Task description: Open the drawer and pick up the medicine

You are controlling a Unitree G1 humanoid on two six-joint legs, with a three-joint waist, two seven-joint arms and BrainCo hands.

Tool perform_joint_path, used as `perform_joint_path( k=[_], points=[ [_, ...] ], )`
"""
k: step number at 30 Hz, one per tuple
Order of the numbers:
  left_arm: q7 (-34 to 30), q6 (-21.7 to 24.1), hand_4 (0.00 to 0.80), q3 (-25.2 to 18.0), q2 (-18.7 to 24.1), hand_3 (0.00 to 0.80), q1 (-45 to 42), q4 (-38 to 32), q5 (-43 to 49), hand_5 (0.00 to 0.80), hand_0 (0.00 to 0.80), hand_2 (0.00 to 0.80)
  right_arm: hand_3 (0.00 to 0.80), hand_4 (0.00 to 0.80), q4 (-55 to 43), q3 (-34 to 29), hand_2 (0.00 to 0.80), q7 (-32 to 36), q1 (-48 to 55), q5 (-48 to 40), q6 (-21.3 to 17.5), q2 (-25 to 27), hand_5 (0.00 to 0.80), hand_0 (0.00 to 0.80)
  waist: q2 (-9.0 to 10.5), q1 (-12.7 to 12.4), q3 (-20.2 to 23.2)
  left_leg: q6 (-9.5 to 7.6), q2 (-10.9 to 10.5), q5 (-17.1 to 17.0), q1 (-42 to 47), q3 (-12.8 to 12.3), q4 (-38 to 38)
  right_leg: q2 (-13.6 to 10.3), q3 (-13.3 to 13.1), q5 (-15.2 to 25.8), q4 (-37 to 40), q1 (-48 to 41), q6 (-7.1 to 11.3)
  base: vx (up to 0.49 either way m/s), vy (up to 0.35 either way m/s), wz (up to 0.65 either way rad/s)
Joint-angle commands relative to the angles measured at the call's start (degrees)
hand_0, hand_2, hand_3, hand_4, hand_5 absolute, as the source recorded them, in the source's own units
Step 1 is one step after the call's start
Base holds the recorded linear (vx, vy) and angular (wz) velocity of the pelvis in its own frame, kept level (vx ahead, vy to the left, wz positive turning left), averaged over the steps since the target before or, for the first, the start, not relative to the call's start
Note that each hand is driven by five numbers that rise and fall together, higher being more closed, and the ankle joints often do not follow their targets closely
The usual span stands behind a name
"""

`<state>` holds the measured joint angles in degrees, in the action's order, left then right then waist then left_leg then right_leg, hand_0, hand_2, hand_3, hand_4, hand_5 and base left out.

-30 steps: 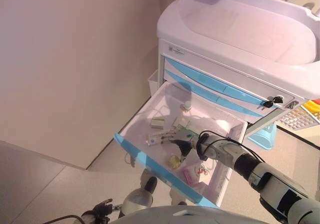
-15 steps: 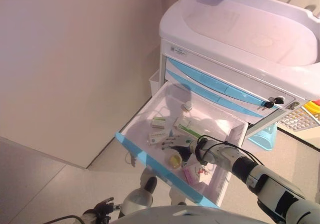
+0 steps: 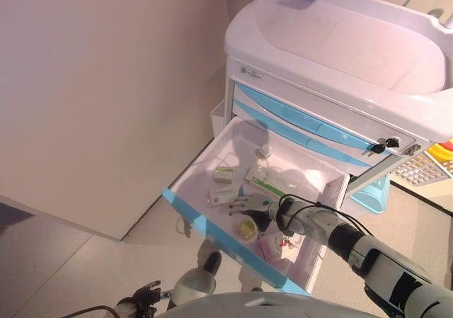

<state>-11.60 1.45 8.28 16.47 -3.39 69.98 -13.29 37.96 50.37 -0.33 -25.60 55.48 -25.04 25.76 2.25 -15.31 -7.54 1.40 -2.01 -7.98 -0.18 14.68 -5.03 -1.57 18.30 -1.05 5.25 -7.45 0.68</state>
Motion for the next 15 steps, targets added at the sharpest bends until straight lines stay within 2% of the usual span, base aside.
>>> perform_joint_path(
  k=[1,15],
  points=[
    [0.24,1.33,0.0,2.63,-0.74,0.0,2.08,2.65,2.34,0.0,0.0,0.0,0.0,0.0,-1.4,2.06,0.0,-3.06,0.08,1.2,0.11,-0.87,0.0,0.0,1.15,-0.18,0.31,-0.21,-1.71,5.33,0.39,0.31,1.67,-2.46,-0.55,-0.27,-4.27,1.9,1.84,0.0,0.0,0.0],
    [0.28,1.36,0.0,3.19,-0.98,0.0,2.0,2.34,2.16,0.0,0.0,0.0,0.0,0.0,0.0,2.2,0.0,-4.95,1.44,3.18,2.43,-1.61,0.0,0.0,0.67,-0.02,0.01,-0.33,-1.8,5.3,0.36,0.5,1.63,-2.49,-0.63,-0.18,-4.16,1.96,1.85,0.0,0.0,0.0]
  ],
)
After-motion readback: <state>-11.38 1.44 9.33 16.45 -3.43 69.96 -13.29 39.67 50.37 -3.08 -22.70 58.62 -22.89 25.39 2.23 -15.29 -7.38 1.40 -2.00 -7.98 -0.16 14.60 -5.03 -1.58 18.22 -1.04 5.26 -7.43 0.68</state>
